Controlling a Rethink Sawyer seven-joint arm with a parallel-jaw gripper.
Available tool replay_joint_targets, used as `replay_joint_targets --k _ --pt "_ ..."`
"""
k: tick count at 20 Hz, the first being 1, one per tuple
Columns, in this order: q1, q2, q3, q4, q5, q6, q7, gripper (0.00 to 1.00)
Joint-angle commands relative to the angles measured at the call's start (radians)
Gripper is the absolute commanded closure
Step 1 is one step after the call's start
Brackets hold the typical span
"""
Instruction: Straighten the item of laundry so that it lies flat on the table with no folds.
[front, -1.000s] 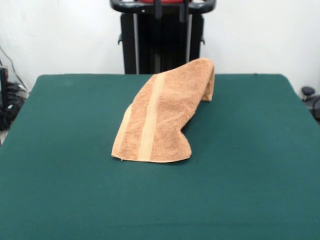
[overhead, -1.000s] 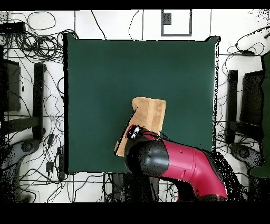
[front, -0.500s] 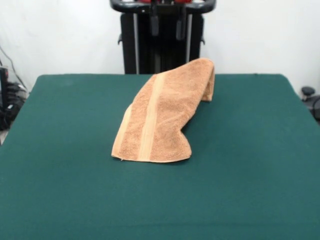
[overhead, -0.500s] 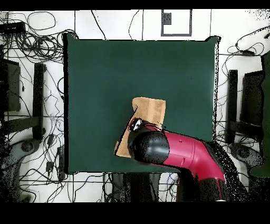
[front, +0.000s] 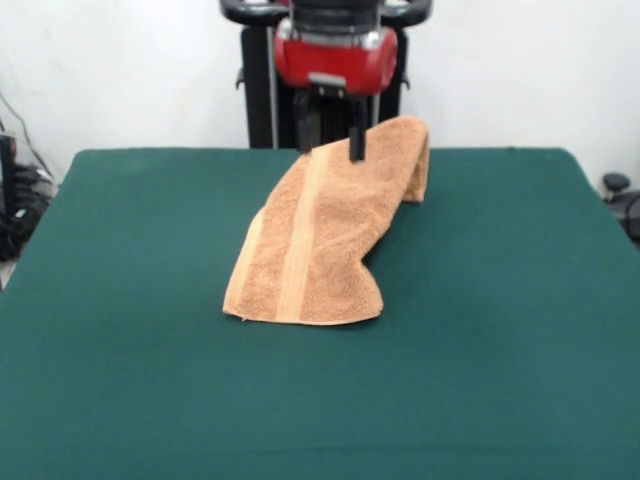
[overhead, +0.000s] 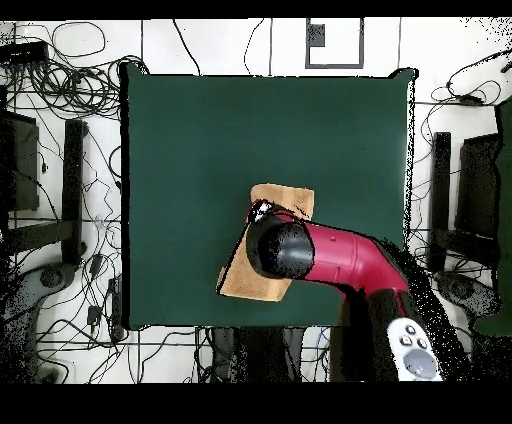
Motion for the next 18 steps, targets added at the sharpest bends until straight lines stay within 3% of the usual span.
replay_joint_targets --k 1,10,18 --pt "0.11 0.167 -0.027 -0.16 -0.054 -0.135 0.12 0.0" --pt "0.169 0.28 -0.099 -0.223 -0.029 -0.214 0.131 0.0" --pt "0.159 0.359 -0.106 -0.247 -0.071 -0.181 0.056 0.0"
